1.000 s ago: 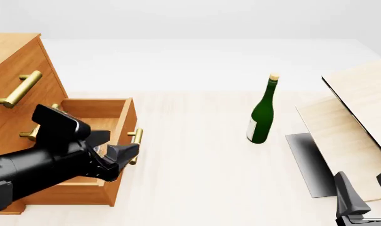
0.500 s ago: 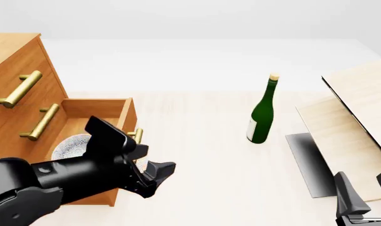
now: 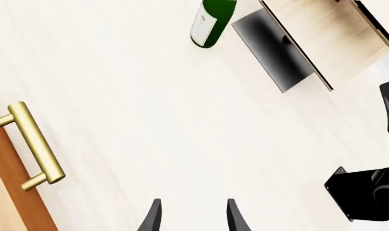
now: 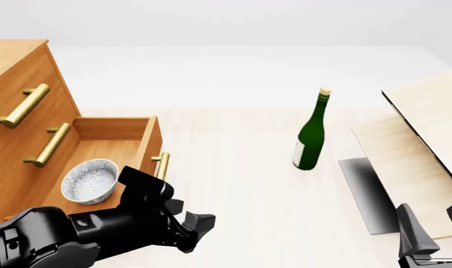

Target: Put the bowl in the bottom drawer of the cabinet and close it.

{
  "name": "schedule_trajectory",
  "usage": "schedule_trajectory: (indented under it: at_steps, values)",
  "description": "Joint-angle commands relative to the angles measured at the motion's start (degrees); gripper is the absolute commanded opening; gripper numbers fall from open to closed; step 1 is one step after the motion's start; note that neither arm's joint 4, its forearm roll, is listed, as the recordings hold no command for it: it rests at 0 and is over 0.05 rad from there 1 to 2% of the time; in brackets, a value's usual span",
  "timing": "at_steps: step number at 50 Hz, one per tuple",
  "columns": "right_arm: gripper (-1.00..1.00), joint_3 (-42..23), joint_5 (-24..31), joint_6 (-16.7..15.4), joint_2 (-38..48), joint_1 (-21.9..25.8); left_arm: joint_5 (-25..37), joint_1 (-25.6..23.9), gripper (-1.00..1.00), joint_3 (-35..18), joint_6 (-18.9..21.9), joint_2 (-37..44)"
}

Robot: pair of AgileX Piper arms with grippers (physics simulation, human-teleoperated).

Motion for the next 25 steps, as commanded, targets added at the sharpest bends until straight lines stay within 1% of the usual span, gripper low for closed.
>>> schedule_trajectory:
  at_steps: [1, 6, 9, 12, 18, 19, 22, 23, 25]
  values:
    - [1.0, 0.0, 0.0, 0.0, 0.0, 0.0, -5.3, 1.4, 1.0, 5.2, -5.2, 4.5]
    - [1.0, 0.0, 0.0, 0.0, 0.0, 0.0, -6.8, 2.7, 1.0, 6.9, -6.6, 5.5]
    - [1.0, 0.0, 0.0, 0.0, 0.0, 0.0, -8.9, 3.5, 1.0, 8.8, -8.9, 6.5]
    - [1.0, 0.0, 0.0, 0.0, 0.0, 0.0, -11.0, 5.1, 1.0, 10.7, -10.3, 8.0]
    - [1.0, 0.0, 0.0, 0.0, 0.0, 0.0, -12.2, 9.0, 1.0, 12.4, -10.2, 8.4]
    - [1.0, 0.0, 0.0, 0.0, 0.0, 0.0, -12.5, 10.3, 1.0, 12.9, -10.2, 8.5]
    - [1.0, 0.0, 0.0, 0.0, 0.0, 0.0, -13.2, 11.4, 1.0, 13.4, -10.5, 9.1]
    - [1.0, 0.0, 0.0, 0.0, 0.0, 0.0, -13.5, 13.0, 1.0, 13.9, -10.3, 9.4]
    - [1.0, 0.0, 0.0, 0.0, 0.0, 0.0, -13.9, 13.2, 1.0, 14.1, -10.4, 9.5]
